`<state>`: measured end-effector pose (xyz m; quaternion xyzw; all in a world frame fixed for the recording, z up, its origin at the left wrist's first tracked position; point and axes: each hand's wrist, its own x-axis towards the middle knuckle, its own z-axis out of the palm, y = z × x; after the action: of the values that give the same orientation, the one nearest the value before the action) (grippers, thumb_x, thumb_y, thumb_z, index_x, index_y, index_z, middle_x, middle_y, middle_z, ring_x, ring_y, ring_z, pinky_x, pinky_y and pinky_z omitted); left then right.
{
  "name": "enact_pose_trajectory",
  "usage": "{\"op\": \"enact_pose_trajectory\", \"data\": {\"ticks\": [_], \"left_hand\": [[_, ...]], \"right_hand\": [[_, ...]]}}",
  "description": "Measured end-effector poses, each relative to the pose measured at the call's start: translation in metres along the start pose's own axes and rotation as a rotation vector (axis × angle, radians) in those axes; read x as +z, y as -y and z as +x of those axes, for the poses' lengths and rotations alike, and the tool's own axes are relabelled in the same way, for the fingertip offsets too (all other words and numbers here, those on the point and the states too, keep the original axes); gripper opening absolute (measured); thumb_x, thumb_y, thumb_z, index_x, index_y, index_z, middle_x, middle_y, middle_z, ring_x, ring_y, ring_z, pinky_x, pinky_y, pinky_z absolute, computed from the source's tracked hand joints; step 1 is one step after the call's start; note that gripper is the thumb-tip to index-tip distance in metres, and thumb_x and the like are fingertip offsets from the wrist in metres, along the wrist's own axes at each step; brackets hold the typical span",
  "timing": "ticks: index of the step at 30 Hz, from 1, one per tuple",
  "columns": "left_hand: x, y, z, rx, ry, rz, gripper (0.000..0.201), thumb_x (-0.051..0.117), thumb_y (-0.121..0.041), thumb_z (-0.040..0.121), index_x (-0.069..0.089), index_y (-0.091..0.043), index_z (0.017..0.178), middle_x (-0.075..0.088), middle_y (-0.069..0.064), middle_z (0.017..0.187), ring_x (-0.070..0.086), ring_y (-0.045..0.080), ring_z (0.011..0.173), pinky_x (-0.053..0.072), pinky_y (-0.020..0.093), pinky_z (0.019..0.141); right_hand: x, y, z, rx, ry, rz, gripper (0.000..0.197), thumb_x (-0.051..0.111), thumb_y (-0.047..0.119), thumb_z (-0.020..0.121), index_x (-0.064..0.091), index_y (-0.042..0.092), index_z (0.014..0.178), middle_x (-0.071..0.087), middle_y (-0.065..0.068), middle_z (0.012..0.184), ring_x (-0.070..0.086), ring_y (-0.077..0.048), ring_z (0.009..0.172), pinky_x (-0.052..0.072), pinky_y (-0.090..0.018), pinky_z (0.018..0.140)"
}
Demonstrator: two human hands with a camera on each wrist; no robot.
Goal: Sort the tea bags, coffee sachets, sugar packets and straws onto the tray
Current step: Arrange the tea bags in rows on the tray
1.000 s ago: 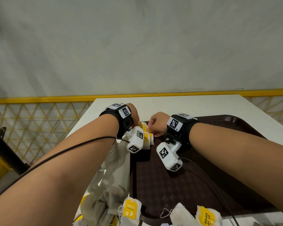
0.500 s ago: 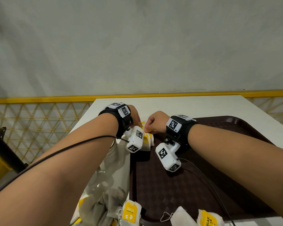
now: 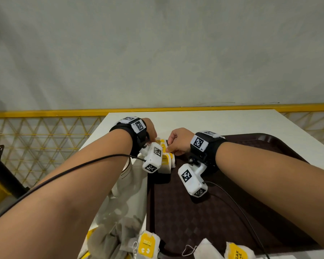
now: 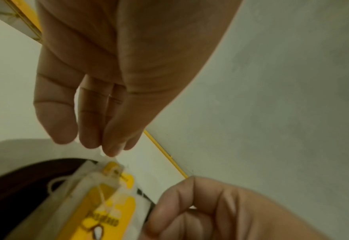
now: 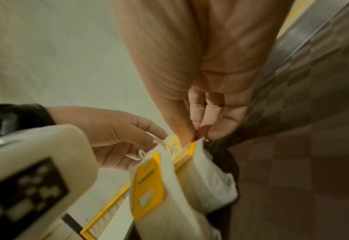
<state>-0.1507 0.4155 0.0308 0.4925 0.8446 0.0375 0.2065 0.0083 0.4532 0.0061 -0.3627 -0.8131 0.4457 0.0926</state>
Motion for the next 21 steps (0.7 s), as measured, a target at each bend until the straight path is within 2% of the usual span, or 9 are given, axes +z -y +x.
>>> {"op": "enact_pose_trajectory", "data": {"ticks": [2,3,5,6,8,10,13,18,21], "left_hand": [[-0.005,0.004,-0.001,0.029,0.003,-0.059,0.02,0.07,-0.007,0.082,0.071,-0.002,0.101,0.071,0.003,0.072,0.066,0.01,0.061,0.058,0.025,0.063],[-0.007,0.006,-0.003,0.034,0.004,-0.056,0.018,0.072,-0.009,0.08,0.073,-0.005,0.097,0.072,0.002,0.071,0.067,0.01,0.06,0.059,0.025,0.063],[-0.008,0.004,-0.007,0.029,0.006,-0.015,0.017,0.076,-0.019,0.076,0.076,-0.013,0.093,0.074,0.005,0.085,0.071,0.021,0.081,0.059,0.036,0.079],[-0.007,0.002,-0.012,0.019,0.018,-0.001,0.018,0.076,-0.02,0.076,0.076,-0.013,0.092,0.074,0.006,0.088,0.07,0.025,0.087,0.058,0.038,0.081],[0.0,0.001,-0.011,-0.012,0.056,0.034,0.015,0.071,-0.016,0.081,0.071,-0.008,0.093,0.07,0.005,0.087,0.067,0.024,0.081,0.057,0.028,0.071],[0.004,0.002,-0.003,-0.024,0.033,0.103,0.014,0.071,-0.023,0.075,0.07,-0.012,0.084,0.071,0.004,0.083,0.067,0.022,0.074,0.056,0.024,0.067],[0.004,0.006,0.018,-0.059,-0.009,0.223,0.03,0.069,-0.041,0.058,0.072,-0.016,0.075,0.074,0.002,0.074,0.072,0.023,0.071,0.059,0.042,0.071],[0.007,-0.004,0.013,-0.089,0.059,0.346,0.022,0.064,-0.038,0.064,0.065,-0.016,0.06,0.069,-0.001,0.063,0.071,0.024,0.071,0.057,0.038,0.075],[0.013,0.005,0.032,-0.07,0.061,0.324,0.026,0.065,-0.041,0.066,0.066,-0.014,0.064,0.071,0.002,0.068,0.071,0.025,0.072,0.058,0.04,0.077]], "right_hand": [[0.001,0.0,0.0,0.012,-0.006,0.011,0.023,0.07,-0.005,0.079,0.057,0.01,0.066,0.059,-0.008,0.067,0.059,-0.02,0.063,0.057,-0.033,0.069],[0.002,0.0,0.001,0.015,-0.006,0.021,0.024,0.07,-0.006,0.079,0.056,0.01,0.066,0.058,-0.008,0.067,0.058,-0.018,0.061,0.057,-0.031,0.066],[0.003,0.0,0.001,0.017,-0.007,0.035,0.025,0.069,-0.007,0.079,0.056,0.01,0.067,0.057,-0.007,0.066,0.058,-0.016,0.057,0.056,-0.028,0.059],[0.004,0.0,0.0,0.016,-0.008,0.037,0.025,0.069,-0.007,0.079,0.056,0.009,0.066,0.056,-0.007,0.065,0.057,-0.016,0.056,0.055,-0.026,0.057],[0.006,0.0,0.0,0.014,-0.008,0.038,0.025,0.068,-0.008,0.079,0.056,0.009,0.065,0.056,-0.007,0.063,0.057,-0.016,0.055,0.055,-0.025,0.056],[0.006,0.0,0.0,0.011,-0.004,0.032,0.025,0.068,-0.007,0.079,0.057,0.008,0.064,0.057,-0.008,0.064,0.058,-0.017,0.057,0.057,-0.029,0.062],[0.008,-0.001,0.0,0.0,-0.009,-0.008,0.022,0.07,-0.001,0.08,0.058,0.009,0.064,0.061,-0.011,0.069,0.062,-0.022,0.067,0.058,-0.037,0.073],[0.01,0.0,0.001,0.004,-0.015,-0.072,0.022,0.069,0.0,0.081,0.058,0.011,0.065,0.061,-0.01,0.07,0.062,-0.025,0.072,0.057,-0.042,0.08],[0.011,0.001,0.001,0.012,-0.014,-0.078,0.023,0.068,-0.001,0.081,0.057,0.013,0.065,0.06,-0.008,0.067,0.061,-0.025,0.071,0.056,-0.042,0.08]]}}
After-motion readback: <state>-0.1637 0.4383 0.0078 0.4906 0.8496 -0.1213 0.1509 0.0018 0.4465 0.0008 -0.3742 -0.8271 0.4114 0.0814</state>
